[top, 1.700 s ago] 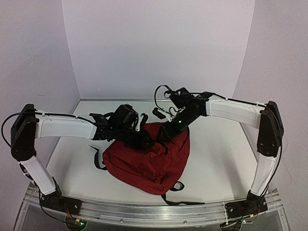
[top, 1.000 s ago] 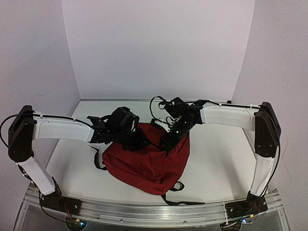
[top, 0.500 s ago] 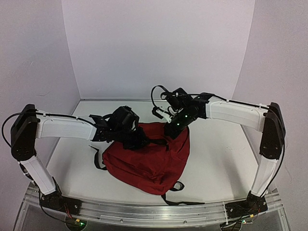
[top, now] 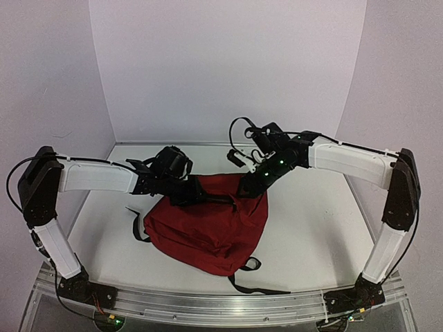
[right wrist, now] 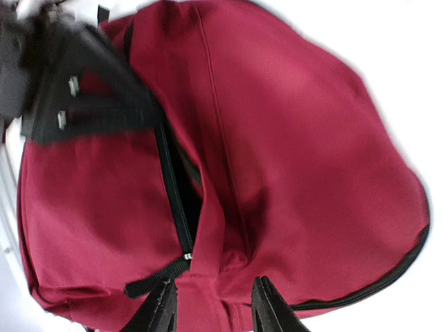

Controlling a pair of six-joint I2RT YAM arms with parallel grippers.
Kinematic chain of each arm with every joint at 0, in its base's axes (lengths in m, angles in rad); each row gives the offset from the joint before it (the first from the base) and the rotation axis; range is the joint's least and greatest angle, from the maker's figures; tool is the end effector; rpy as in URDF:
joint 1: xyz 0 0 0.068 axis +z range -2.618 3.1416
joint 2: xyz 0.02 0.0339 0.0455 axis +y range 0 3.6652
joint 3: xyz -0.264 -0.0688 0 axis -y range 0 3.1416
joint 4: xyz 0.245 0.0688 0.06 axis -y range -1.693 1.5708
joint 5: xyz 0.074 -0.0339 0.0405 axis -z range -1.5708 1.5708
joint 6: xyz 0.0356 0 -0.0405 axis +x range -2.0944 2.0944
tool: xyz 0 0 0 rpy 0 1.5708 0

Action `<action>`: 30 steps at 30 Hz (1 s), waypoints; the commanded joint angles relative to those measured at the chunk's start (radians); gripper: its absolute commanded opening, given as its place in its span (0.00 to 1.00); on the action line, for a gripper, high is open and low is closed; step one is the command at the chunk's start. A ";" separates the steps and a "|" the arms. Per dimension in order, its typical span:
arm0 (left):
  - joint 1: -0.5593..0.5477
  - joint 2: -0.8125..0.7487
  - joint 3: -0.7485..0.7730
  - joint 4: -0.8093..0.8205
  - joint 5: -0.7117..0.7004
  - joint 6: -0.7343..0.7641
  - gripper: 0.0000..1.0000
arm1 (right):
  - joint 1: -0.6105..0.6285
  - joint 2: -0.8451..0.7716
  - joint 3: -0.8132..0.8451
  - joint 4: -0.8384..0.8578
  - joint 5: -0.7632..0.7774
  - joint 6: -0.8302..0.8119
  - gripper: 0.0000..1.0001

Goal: Pack the student bag
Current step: Zip the student bag at the center of the board.

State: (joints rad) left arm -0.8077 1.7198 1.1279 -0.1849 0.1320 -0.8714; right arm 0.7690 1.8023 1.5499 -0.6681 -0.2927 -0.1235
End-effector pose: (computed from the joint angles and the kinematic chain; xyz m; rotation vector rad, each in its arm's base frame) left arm 0.2551 -0.2735 0.2111 -0.0106 2.5563 -0.9103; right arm 0.2790 0.2843 0.2813 -1.2123 2.2409 0.6278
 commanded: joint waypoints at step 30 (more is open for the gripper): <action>-0.361 0.276 0.681 -0.736 -0.361 0.693 0.48 | -0.295 -0.123 -0.340 0.180 -0.569 0.298 0.47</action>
State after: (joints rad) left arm -1.1706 1.9766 1.7321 -0.8722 -0.1806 -0.2150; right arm 0.4797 1.7050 1.2121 -0.5148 -0.8474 0.1650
